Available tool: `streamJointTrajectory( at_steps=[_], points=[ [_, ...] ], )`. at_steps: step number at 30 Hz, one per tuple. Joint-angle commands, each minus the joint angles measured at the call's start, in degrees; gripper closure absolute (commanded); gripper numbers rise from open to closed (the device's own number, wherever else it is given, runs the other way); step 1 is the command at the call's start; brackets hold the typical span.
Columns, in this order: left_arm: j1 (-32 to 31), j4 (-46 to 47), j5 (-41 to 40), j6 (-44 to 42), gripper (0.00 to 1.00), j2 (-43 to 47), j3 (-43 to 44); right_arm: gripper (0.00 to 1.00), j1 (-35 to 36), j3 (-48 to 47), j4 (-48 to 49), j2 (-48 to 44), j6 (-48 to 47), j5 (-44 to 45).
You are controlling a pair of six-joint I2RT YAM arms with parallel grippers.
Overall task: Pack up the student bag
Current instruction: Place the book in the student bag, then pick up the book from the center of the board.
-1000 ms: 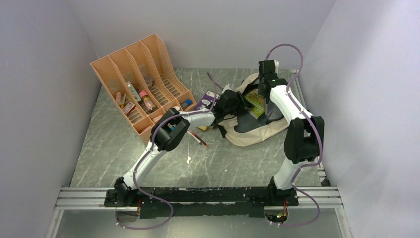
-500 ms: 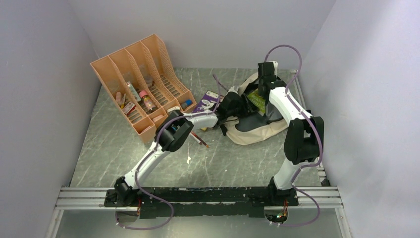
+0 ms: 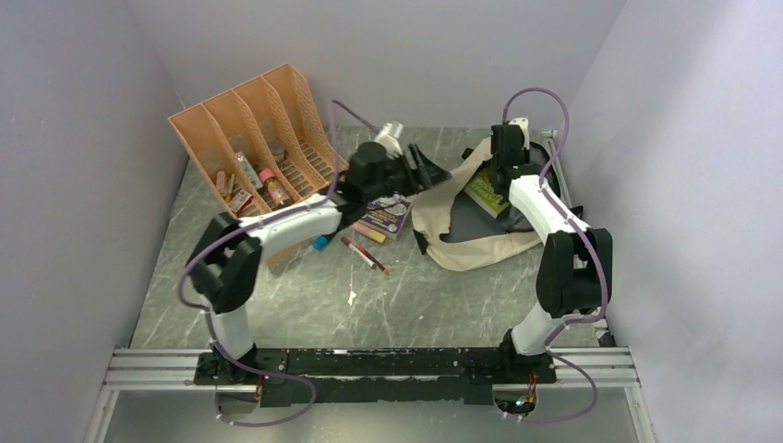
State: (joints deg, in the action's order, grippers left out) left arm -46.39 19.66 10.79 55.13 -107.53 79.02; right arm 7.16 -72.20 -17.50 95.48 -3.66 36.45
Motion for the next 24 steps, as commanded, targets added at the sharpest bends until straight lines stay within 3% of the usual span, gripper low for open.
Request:
streamJointTrajectory(
  at_steps=[1,6,9,14,19,24],
  points=[
    [6.9,-7.4,-2.4,-6.6,0.31,7.1,-7.5,0.93,-1.6,0.5,4.2,-2.7,-4.8,8.1],
    [10.7,-17.2,-10.3,-16.0,0.32,12.6,-10.0,0.8,-1.6,-2.9,-1.0,-2.5,-0.1,3.5],
    [12.1,-22.2,-10.7,-21.2,0.32,12.8,-8.6,0.67,-1.4,-6.0,-6.0,-2.8,6.5,-1.8],
    [14.1,-27.0,-12.9,-26.2,0.32,12.2,-6.4,0.55,-0.9,-7.7,-7.2,-7.3,13.6,-9.9],
    [14.9,-28.3,-13.9,-28.5,0.33,12.1,-5.9,0.47,-0.7,-8.4,-6.0,-11.9,18.8,-14.5],
    [15.8,-28.8,-12.3,-28.6,0.33,11.1,-5.8,0.46,-0.2,-9.0,-3.2,-14.1,25.3,-30.4]
  ],
)
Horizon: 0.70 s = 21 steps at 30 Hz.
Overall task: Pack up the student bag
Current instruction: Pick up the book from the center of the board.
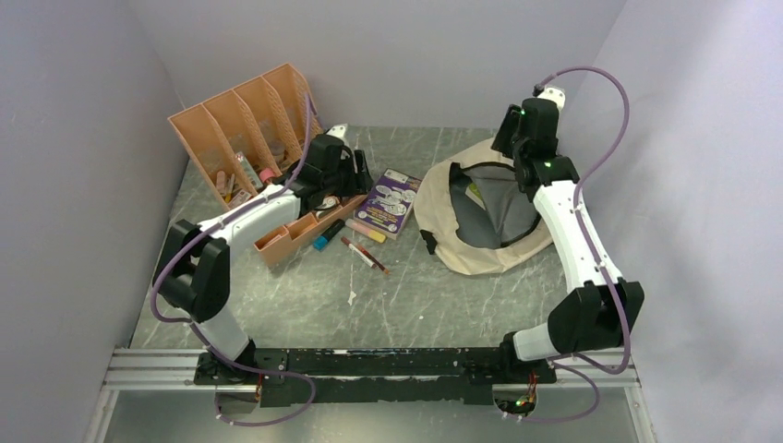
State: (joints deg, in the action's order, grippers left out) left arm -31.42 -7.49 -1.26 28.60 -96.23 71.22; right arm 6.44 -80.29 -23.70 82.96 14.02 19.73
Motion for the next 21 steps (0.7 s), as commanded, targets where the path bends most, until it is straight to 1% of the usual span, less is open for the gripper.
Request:
streamJointTrajectory(
  at_steps=[1,4,6,7,10,13,18,21],
  points=[
    [0.9,-2.0,0.1,-2.0,0.33,-0.4,2.3,0.46,0.8,-0.9,3.4,-1.5,9.7,-15.8],
    [1.1,-2.1,1.6,-2.3,0.33,-1.4,2.8,0.46,2.3,-0.8,4.4,0.1,15.9,-22.7],
    [1.1,-2.0,2.9,-2.5,0.33,-2.2,3.3,0.47,5.8,-0.4,4.9,1.9,19.1,-24.8],
    [1.1,-2.0,3.3,-2.6,0.33,-2.6,3.6,0.48,7.4,-0.4,4.8,2.7,20.6,-23.9],
    [1.1,-2.0,3.5,-3.5,0.34,-3.7,4.5,0.49,15.3,0.9,5.5,4.7,24.5,-20.1],
    [1.1,-2.6,3.1,-4.4,0.34,-5.4,7.0,0.53,20.0,3.7,7.7,6.4,29.1,-18.1],
    [1.2,-4.7,3.8,-4.8,0.34,-9.4,11.8,0.53,23.3,9.7,9.5,7.4,35.4,-16.8],
    [1.3,-4.2,4.4,-4.4,0.36,-10.6,11.4,0.53,23.7,15.2,11.0,6.0,37.8,-15.8]
  ],
)
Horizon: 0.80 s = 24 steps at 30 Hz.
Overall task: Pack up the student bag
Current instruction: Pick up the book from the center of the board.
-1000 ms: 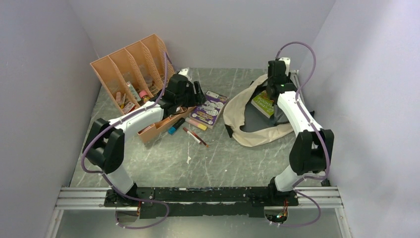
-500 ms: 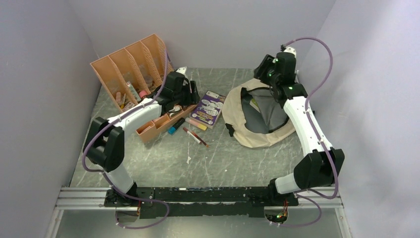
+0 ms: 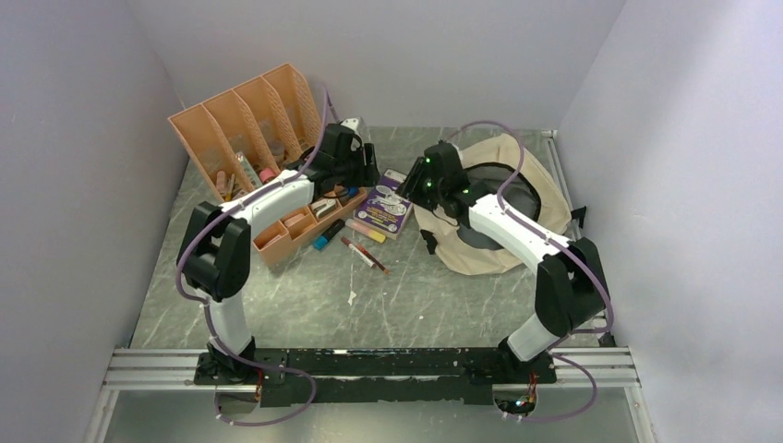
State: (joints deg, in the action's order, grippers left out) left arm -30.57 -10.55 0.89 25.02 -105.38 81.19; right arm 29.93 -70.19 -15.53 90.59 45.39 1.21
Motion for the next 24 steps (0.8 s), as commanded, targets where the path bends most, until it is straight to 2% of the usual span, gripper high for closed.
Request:
streamJointTrajectory(
  at_steps=[1,7,24],
  points=[
    [0.5,-0.7,2.9,-0.7,0.36,-1.6,0.8,0.53,0.2,6.7,3.3,-2.2,6.9,3.3],
    [0.5,0.5,4.1,0.7,0.37,-4.2,-0.9,0.54,0.2,12.0,5.1,-2.4,6.6,3.4],
    [0.5,0.1,1.2,3.2,0.4,-10.3,-0.9,0.54,0.2,14.1,6.7,1.5,5.5,1.7]
  ],
)
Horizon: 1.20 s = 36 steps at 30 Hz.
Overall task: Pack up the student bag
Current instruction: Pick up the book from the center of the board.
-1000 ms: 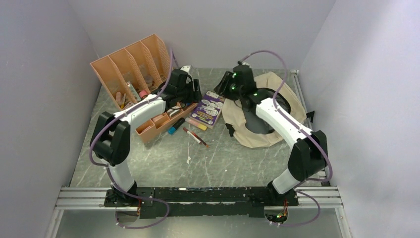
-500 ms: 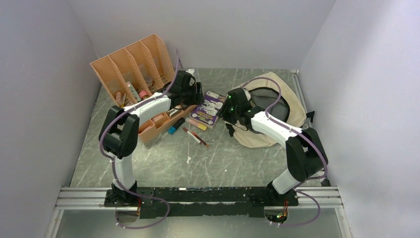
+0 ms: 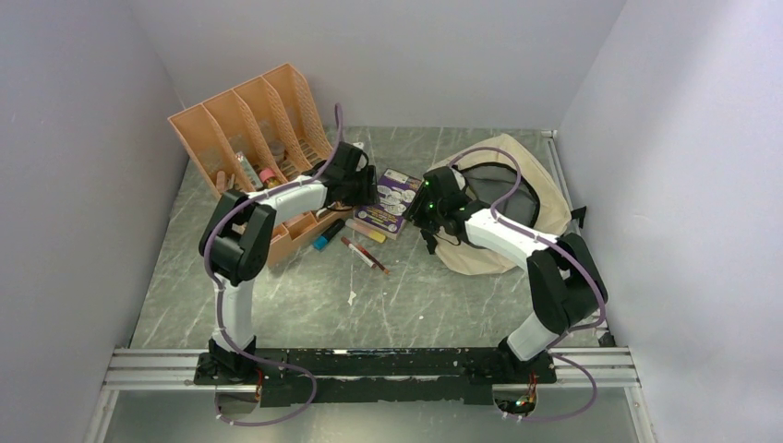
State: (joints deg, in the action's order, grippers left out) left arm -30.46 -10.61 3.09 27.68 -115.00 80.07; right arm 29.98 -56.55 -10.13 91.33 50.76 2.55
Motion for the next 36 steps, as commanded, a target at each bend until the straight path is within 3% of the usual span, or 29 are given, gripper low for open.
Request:
streamJointTrajectory(
  at_steps=[1,13,18,28,33,36],
  points=[
    [0.4,0.2,-1.6,0.5,0.4,-0.9,0.2,0.54,0.2,0.5,1.3,0.9,0.1,0.4],
    [1.1,-6.5,-14.2,-1.0,0.35,-4.8,5.0,0.52,0.2,-0.4,0.6,3.6,0.1,0.5],
    [3.0,-8.2,-15.7,-0.6,0.34,-6.0,5.4,0.52,0.2,-0.8,0.6,4.7,0.3,-0.2],
    [3.7,3.7,-3.2,-0.3,0.32,-4.2,3.4,0.51,0.1,-5.2,2.4,11.6,1.7,-1.8],
    [3.6,3.4,1.0,-1.7,0.33,-6.4,5.2,0.51,-0.2,-7.7,1.4,15.4,2.6,-0.7],
    [3.2,4.6,2.4,-1.8,0.33,-6.8,4.1,0.46,-0.2,-8.3,-0.6,16.3,3.4,2.1]
  ],
)
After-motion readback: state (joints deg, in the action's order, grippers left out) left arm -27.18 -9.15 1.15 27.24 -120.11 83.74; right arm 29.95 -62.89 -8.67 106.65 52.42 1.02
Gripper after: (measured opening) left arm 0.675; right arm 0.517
